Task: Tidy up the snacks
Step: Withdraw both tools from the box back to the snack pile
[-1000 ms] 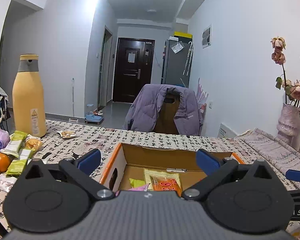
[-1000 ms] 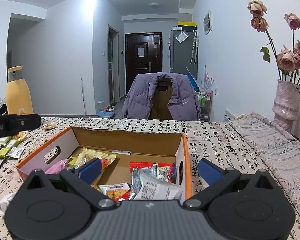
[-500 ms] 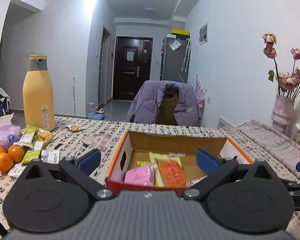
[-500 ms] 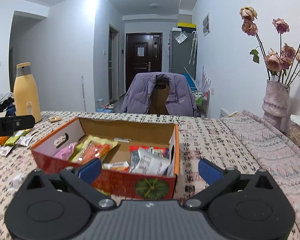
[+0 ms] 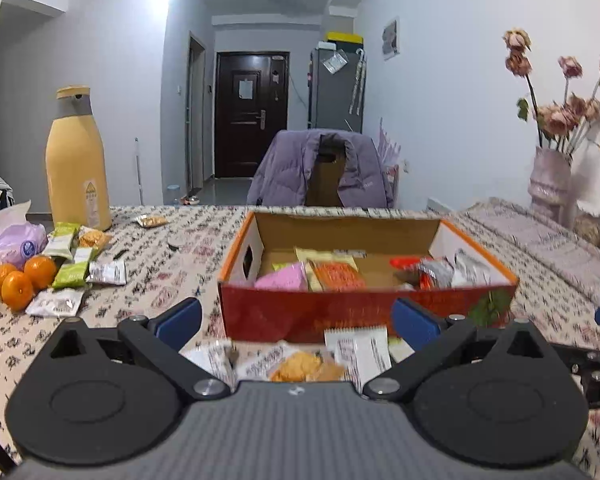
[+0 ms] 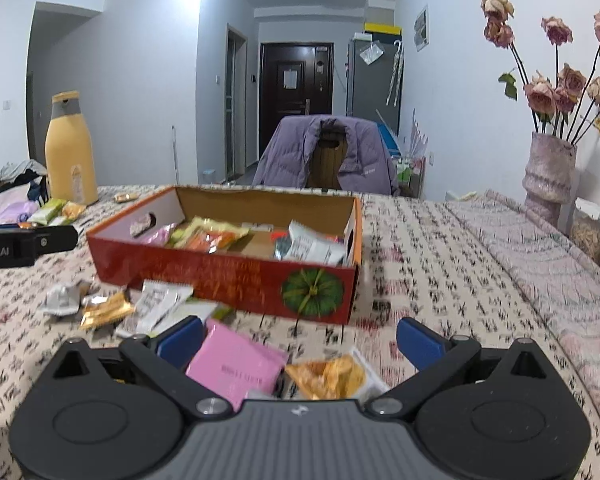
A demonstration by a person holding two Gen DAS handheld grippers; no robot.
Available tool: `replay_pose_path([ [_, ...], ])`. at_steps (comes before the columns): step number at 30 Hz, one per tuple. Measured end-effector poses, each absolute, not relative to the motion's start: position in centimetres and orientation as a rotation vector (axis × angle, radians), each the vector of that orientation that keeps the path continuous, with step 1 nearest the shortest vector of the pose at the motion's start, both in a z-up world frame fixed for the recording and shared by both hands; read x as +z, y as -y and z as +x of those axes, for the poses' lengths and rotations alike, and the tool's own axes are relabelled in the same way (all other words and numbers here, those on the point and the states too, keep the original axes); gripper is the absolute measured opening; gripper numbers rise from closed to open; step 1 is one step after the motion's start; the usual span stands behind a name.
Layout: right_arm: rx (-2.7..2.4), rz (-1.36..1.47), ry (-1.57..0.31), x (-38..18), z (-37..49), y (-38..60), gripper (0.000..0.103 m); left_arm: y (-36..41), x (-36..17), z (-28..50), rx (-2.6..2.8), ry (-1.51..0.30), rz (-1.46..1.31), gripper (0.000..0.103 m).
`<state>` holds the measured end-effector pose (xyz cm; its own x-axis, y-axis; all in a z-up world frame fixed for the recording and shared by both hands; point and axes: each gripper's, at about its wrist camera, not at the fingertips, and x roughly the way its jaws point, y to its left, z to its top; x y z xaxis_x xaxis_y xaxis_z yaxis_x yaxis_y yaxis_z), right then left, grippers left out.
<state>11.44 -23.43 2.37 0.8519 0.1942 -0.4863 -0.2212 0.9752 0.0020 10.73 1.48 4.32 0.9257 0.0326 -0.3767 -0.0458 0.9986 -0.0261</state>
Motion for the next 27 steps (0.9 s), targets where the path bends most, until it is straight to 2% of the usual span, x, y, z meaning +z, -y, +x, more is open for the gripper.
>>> replay_pose_path([
  [19,0.202,-0.009,-0.639,-1.8,10.2,23.8,0.103,-2.5,-1.1,8.5,0.007,-0.507,-0.046,0.103],
  [23,0.201,0.024,-0.649,-2.1,10.5,24.1,0.093,-2.5,-1.2,8.5,0.006,-0.508,-0.051,0.103],
  [27,0.213,0.047,-0.662,-2.4,10.8,24.1,0.078,-2.7,-1.3,8.6,0.004,-0.514,-0.062,0.103],
])
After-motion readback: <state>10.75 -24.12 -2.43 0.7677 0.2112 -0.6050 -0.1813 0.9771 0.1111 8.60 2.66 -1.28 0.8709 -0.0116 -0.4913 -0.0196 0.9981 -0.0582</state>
